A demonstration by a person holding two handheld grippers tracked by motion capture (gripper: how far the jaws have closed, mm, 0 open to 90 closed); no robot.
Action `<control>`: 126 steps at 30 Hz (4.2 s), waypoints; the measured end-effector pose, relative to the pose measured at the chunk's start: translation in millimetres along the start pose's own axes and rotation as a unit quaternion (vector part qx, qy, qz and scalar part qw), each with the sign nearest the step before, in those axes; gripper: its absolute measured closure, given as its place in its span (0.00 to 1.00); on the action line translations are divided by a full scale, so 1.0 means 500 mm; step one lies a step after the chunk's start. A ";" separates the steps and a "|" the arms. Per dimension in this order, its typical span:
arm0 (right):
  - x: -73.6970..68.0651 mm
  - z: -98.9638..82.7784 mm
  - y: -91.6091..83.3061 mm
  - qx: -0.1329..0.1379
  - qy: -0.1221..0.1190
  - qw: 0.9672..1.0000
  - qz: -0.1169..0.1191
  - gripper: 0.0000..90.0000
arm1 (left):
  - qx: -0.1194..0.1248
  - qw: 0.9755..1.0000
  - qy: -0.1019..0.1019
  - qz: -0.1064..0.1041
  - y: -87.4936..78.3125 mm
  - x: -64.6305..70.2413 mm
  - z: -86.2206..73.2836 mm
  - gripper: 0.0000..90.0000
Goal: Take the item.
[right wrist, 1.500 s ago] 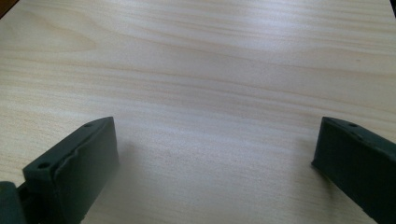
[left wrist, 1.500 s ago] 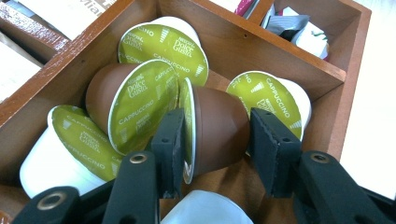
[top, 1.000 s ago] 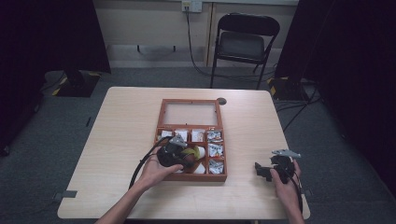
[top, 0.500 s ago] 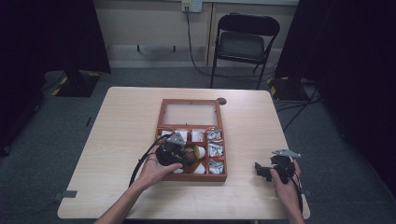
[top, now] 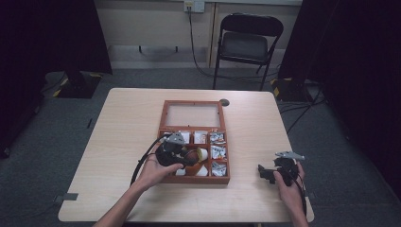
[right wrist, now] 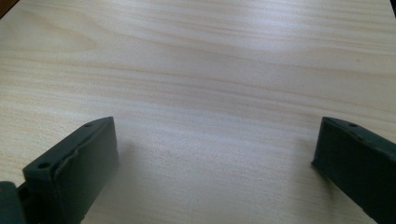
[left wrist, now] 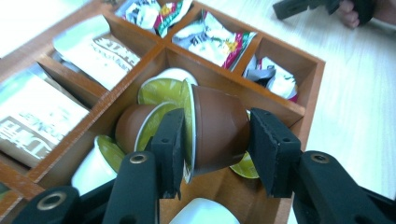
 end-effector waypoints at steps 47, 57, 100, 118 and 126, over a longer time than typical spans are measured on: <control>0.000 0.000 0.000 0.000 0.000 1.000 0.000 0.00 | 0.084 0.996 -0.007 0.007 -0.151 -0.044 0.037 0.63; 0.000 0.000 0.000 0.000 0.000 1.000 0.000 0.00 | 0.097 0.995 -0.022 0.023 -0.178 -0.068 0.033 0.63; 0.000 0.000 0.000 0.000 0.000 1.000 0.000 0.00 | 0.138 0.973 -0.093 0.160 -0.268 -0.193 -0.017 0.63; 0.000 0.000 0.000 0.000 0.000 1.000 0.000 0.00 | 0.097 0.971 -0.123 0.180 -0.228 -0.259 -0.079 0.63; 0.000 0.000 0.000 0.000 0.000 1.000 0.000 0.00 | 0.075 0.972 -0.131 0.181 -0.205 -0.268 -0.093 0.63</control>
Point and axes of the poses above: each handheld gripper's, and its own axes: y roughly forward along the jaws, z roughly out of its top, x roughly to its right, the point moved 5 cm from there along y, roughly forward along the jaws, and after that the axes turned 12 degrees about -y, right-handed, at the moved point
